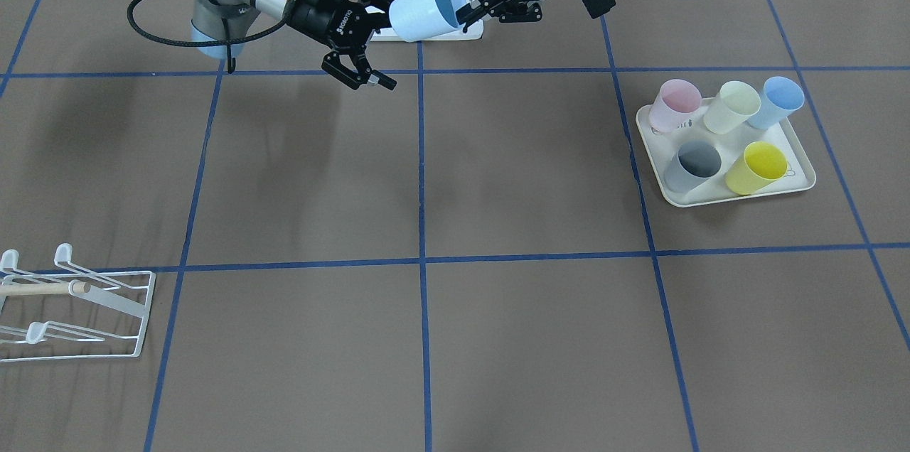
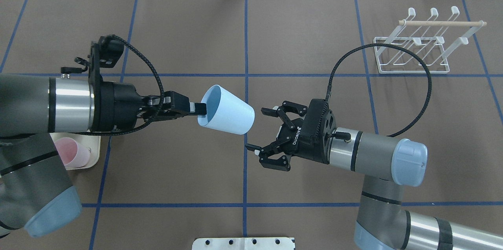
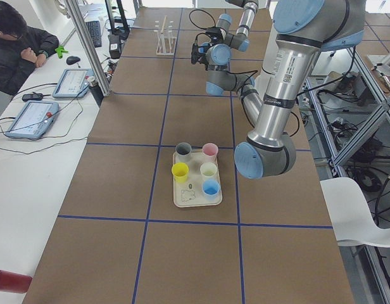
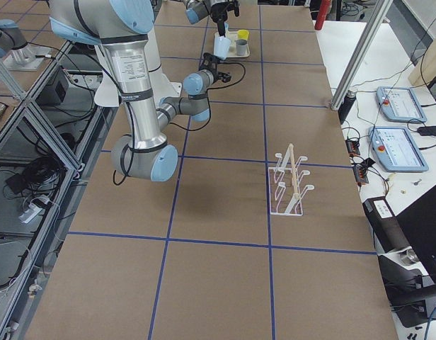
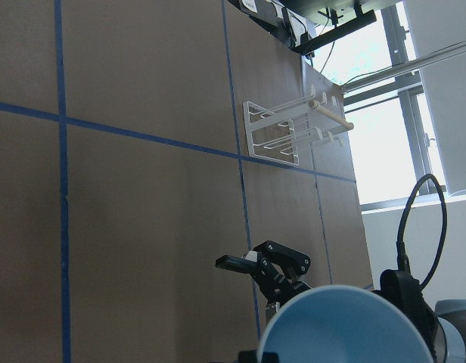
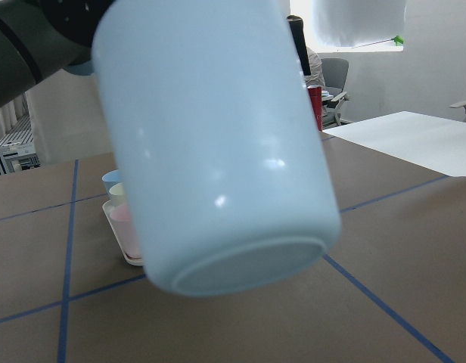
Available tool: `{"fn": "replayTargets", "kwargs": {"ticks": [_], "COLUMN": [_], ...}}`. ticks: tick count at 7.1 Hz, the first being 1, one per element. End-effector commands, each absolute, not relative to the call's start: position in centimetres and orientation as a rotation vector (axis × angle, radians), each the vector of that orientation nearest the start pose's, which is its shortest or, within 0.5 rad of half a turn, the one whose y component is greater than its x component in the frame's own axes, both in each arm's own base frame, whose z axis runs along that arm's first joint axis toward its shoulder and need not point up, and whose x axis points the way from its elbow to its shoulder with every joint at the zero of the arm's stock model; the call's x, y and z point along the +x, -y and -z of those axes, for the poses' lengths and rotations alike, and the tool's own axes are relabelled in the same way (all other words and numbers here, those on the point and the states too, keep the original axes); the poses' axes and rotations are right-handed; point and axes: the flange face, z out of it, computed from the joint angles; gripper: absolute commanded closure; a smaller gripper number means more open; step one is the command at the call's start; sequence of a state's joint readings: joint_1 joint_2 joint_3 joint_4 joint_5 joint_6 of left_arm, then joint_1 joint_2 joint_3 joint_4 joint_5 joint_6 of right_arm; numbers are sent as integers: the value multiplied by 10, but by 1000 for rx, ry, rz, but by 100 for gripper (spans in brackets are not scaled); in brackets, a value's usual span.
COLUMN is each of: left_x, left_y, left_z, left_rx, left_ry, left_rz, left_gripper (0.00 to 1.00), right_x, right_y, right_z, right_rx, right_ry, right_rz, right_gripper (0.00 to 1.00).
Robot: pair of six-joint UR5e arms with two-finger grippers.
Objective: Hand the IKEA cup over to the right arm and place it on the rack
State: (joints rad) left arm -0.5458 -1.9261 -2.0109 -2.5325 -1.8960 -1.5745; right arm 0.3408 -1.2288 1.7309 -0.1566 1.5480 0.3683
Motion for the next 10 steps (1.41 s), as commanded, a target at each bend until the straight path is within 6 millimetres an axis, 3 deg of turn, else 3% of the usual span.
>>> {"fn": "replayTargets", "kwargs": {"ticks": [1, 3, 8, 10], "left_x": [387, 400, 409, 412], "left_y": [345, 352, 356, 354], "left_z": [-167, -179, -190, -190], "left_rx": [226, 218, 210, 205], "left_ry": [-1724, -1691, -1667, -1666], "left_rz": [118, 122, 127, 123], "left_gripper": [100, 100, 100, 100], "right_x": [-470, -468, -468, -468], "right_y": [310, 310, 311, 312], "right_z": [-242, -240, -238, -239], "right_rx": [1380, 1386, 1395, 1398], "right_ry": [1399, 1401, 1395, 1387], "right_rz": [552, 548, 532, 525], "right_gripper": [2, 2, 4, 14]}}
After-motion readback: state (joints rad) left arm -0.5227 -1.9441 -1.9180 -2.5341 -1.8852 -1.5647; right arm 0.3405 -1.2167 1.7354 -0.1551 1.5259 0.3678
